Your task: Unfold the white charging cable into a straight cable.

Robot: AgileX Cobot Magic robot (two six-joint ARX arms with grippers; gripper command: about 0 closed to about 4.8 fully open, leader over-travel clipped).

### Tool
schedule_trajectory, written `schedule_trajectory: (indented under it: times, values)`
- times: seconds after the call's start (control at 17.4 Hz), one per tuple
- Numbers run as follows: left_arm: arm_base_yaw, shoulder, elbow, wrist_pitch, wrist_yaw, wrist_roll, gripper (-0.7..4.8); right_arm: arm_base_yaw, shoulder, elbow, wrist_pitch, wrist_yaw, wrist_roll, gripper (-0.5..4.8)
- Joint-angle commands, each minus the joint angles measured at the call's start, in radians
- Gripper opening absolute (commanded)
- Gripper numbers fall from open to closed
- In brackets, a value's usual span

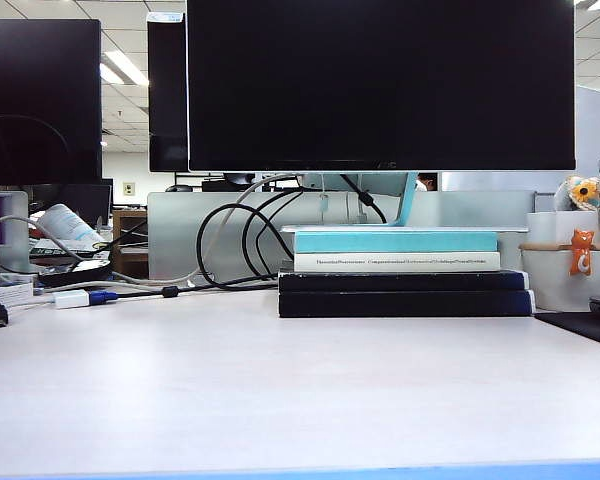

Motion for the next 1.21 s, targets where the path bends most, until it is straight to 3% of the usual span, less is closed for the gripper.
schedule_trajectory:
  times: [0.06, 0.4, 0.46, 0.63, 0.69, 0.75, 0.92, 1.04, 1.15, 1.21]
  values:
    - [-0.002, 0.007, 0.005, 0.039, -0.057, -0.012, 3.51, 0.0, -0.002, 0.004, 0.014, -0.005, -0.003, -0.07]
    - [-0.025, 0.065, 0.006, 0.089, -0.098, -0.039, 3.29, 0.0, 0.011, 0.004, 0.022, -0.035, 0.001, -0.07]
    - [-0.032, 0.087, 0.006, 0.109, -0.079, -0.035, 0.07, 0.0, 0.016, 0.004, 0.021, -0.053, 0.001, -0.06]
    - [-0.032, 0.087, 0.006, 0.113, -0.078, -0.011, -0.06, 0.0, 0.016, 0.004, 0.021, -0.053, 0.001, -0.06]
    - [-0.032, 0.087, 0.006, 0.112, -0.078, -0.011, -0.06, 0.0, 0.016, 0.004, 0.023, -0.052, 0.0, 0.3]
    - [-0.032, 0.086, 0.006, 0.109, -0.079, -0.013, -0.05, -0.001, 0.015, 0.005, 0.034, -0.029, -0.002, 3.14]
    - [-0.027, 0.08, 0.006, 0.1, -0.091, 0.002, -0.05, -0.001, 0.002, 0.007, 0.079, 0.093, -0.011, 3.27]
    - [-0.007, 0.062, 0.006, 0.016, -0.192, 0.062, -0.06, -0.001, -0.035, 0.007, 0.099, 0.152, -0.011, 3.23]
    - [0.026, 0.056, 0.006, -0.031, -0.231, 0.084, -0.06, 0.0, -0.097, 0.006, 0.025, 0.129, -0.009, 2.51]
    - [0.027, 0.056, 0.006, -0.029, -0.231, 0.085, -0.06, 0.0, -0.116, 0.006, -0.021, 0.101, -0.002, 2.51]
